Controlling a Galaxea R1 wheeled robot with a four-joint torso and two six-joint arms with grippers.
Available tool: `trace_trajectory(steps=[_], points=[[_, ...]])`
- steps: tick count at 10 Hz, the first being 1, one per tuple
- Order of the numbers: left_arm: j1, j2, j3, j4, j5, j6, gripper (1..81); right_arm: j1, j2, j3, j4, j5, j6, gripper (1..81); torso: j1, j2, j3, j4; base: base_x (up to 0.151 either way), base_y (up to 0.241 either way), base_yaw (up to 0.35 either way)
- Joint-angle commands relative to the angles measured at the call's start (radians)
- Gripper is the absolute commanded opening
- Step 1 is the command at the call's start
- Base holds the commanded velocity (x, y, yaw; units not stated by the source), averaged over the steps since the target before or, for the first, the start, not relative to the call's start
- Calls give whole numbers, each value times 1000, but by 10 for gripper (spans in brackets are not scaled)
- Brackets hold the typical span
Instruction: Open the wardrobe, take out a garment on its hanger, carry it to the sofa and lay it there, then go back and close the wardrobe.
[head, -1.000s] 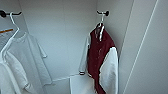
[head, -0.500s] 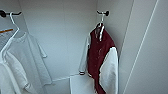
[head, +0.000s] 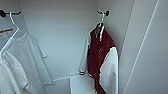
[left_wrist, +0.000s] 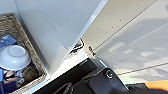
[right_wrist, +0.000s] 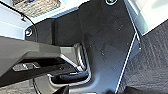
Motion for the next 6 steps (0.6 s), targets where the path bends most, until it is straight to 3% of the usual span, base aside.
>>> trace_trajectory(steps=[1, 6], points=[[-197, -68, 161, -3, 131, -42, 811, 33, -6, 2, 4, -43, 1, 811, 0, 0, 0, 0, 0, 0, 0], [-361, -131, 343, 9, 249, -120, 811, 38, -6, 2, 3, -46, 1, 811, 0, 0, 0, 0, 0, 0, 0]])
